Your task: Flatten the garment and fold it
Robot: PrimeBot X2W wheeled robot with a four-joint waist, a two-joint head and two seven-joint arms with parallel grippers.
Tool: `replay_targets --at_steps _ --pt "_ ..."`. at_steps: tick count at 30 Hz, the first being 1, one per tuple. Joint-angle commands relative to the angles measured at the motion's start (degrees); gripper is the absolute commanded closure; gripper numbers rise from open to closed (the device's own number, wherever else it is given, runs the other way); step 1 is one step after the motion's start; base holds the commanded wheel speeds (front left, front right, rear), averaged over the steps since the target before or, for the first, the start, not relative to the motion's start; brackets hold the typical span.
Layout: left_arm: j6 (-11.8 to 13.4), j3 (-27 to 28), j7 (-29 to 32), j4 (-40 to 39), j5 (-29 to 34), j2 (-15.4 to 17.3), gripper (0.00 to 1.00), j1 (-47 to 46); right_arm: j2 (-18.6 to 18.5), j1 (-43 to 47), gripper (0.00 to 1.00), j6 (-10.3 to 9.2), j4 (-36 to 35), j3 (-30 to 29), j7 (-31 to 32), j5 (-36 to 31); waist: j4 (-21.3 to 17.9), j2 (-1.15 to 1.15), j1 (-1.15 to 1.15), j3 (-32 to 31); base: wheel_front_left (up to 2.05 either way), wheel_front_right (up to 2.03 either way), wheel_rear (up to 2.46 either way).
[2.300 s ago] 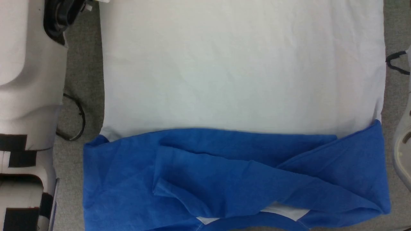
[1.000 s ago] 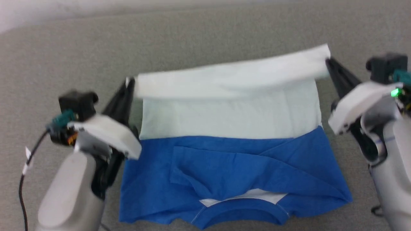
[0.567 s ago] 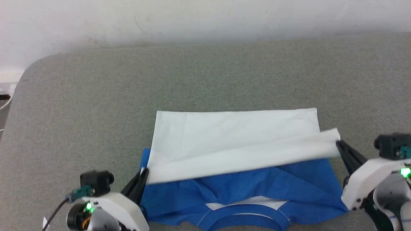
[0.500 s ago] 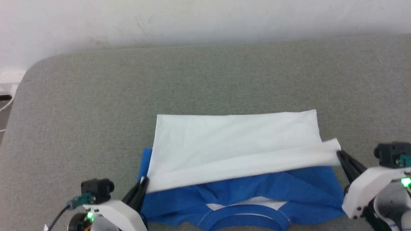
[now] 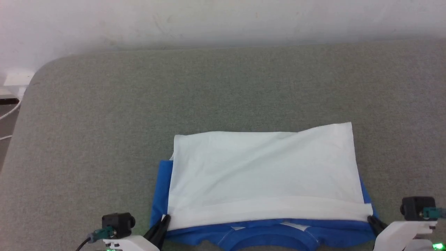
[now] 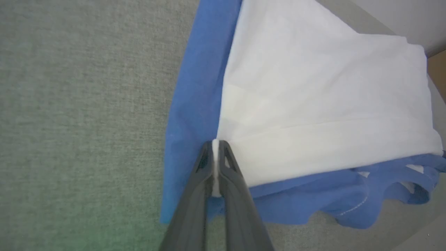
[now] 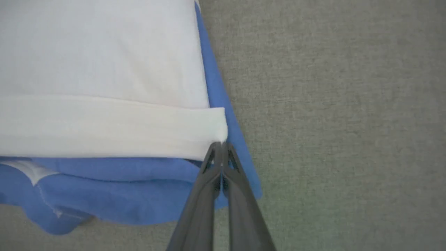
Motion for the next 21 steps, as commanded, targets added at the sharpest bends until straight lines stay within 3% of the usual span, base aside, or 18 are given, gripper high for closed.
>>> replay_targets --at_steps 1,2,3,4,5,12,17,21 --pt "-0.41 -0.40 -0.42 1.81 0.45 -0.56 1.00 -0.26 0.66 1.41 1.00 -0.08 0.98 -0.48 0.89 -0.47 0.20 0.00 0.00 -0.58 0.00 0.00 0.00" --pt "-0.41 -0.40 -0.78 2.27 0.33 -0.87 1.00 -0.27 0.99 1.85 1.00 -0.08 1.19 -0.72 1.32 -0.43 0.25 0.00 0.00 -0.90 0.00 0.00 0.00" --pt "-0.42 -0.42 -1.17 2.61 0.27 -1.15 0.72 -0.31 1.24 2.27 0.73 -0.08 1.21 -0.82 1.69 -0.39 0.33 0.00 0.00 -1.27 0.00 0.00 0.00" --pt "-0.42 -0.40 -1.61 2.77 0.20 -1.41 0.51 -0.35 1.42 2.64 0.00 -0.08 1.20 -0.81 2.15 -0.28 0.40 0.00 0.00 -1.59 0.00 0.00 0.00" --pt "-0.42 -0.38 -2.19 2.80 0.33 -1.55 0.00 -0.41 1.56 2.99 0.00 -0.08 1.05 -0.95 2.31 -0.25 0.48 0.00 0.00 -1.98 0.00 0.00 0.00" --pt "0.56 0.35 -8.80 0.86 2.92 -2.12 0.00 -1.34 1.46 4.88 0.00 -0.08 -1.88 -1.43 -0.78 2.21 1.22 0.00 0.00 -4.15 0.00 0.00 0.00" --pt "2.40 2.16 -17.89 -0.06 7.65 -2.18 0.00 -3.57 1.73 3.63 0.00 -0.08 -3.24 -2.33 -7.40 7.51 1.89 0.00 0.00 -5.42 0.00 0.00 0.00" --pt "3.64 3.93 -19.99 -0.64 11.95 -2.69 0.00 -6.20 2.16 1.23 0.00 -0.08 -2.21 -2.24 -11.21 7.94 2.42 0.00 0.00 -5.91 0.00 0.00 0.00"
